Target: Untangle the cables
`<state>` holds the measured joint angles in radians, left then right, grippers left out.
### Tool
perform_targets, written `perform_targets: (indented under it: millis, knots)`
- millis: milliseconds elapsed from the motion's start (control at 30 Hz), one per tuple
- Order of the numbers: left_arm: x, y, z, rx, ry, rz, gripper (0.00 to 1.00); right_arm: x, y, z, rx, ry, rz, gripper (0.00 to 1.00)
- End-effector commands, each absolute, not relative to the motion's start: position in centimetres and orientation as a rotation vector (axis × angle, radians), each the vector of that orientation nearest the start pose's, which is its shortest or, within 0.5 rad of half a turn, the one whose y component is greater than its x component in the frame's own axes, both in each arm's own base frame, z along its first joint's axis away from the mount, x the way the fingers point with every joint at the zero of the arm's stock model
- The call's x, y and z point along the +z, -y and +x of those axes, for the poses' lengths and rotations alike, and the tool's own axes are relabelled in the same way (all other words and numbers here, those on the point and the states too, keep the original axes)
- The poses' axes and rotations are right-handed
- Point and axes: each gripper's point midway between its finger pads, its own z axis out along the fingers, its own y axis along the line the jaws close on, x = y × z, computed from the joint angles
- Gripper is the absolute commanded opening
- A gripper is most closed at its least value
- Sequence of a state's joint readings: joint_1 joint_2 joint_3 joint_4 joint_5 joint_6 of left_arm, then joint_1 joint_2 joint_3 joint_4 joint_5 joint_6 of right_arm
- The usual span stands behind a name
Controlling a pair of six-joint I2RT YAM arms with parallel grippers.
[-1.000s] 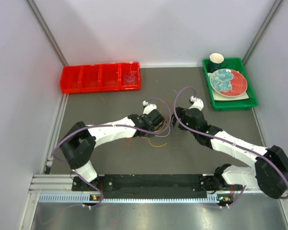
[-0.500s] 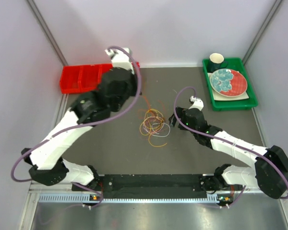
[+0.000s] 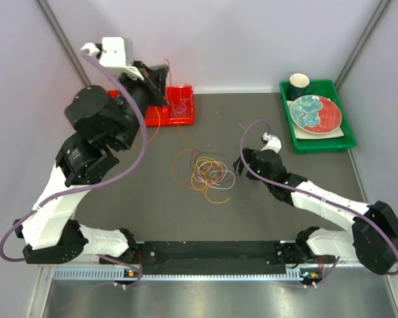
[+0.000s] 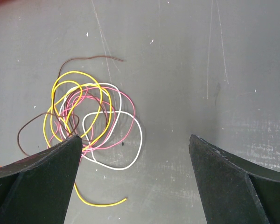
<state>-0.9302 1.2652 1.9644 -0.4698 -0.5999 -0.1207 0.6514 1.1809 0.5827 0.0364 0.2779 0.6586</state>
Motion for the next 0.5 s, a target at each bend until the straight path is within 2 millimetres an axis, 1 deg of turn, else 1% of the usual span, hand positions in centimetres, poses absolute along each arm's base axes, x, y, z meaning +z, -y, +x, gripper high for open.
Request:
perform_targets:
  millis: [0,100,133,167,200,233,267,300,367,400,467]
  knots:
    - [66.1,15.9,24.7,-0.474,-1.139,-0.038,0.00,12.3,-20.3,30.1,0.519,-2.104,0.168,0.95]
    - [66.4,15.7,24.5,-0.483,-1.131,-0.040,0.00,12.2,-20.2,30.1,0.517,-2.107,0.168,0.95]
    - [66.8,16.1,24.0,-0.575,-1.134,-0.071,0.00,12.2,-20.2,30.1,0.517,-2.107,0.168,0.95]
    - [68.0,17.2,22.7,-0.665,-1.096,0.004,0.00,12.3,-20.3,30.1,0.520,-2.106,0.167,0.95]
    - [68.9,16.8,21.2,-0.716,-1.051,0.030,0.00,12.2,-20.2,30.1,0.516,-2.108,0.168,0.95]
    - [70.5,16.3,20.2,-0.770,-0.971,0.016,0.00,12.2,-20.3,30.1,0.520,-2.106,0.167,0.95]
    - [70.9,15.9,19.8,-0.771,-0.939,0.011,0.00,12.3,-20.2,30.2,0.518,-2.104,0.169,0.95]
    - [70.4,15.3,20.2,-0.733,-0.939,-0.011,0.00,12.2,-20.3,30.2,0.515,-2.111,0.164,0.95]
    - [70.1,14.1,21.4,-0.629,-0.951,-0.063,0.00,12.1,-20.5,30.3,0.515,-2.118,0.159,0.95]
    - [69.5,14.1,22.2,-0.583,-0.979,-0.081,0.00,12.2,-20.4,30.3,0.512,-2.117,0.161,0.95]
    - [68.6,14.6,22.8,-0.536,-0.999,-0.049,0.00,12.2,-20.3,30.2,0.514,-2.113,0.164,0.95]
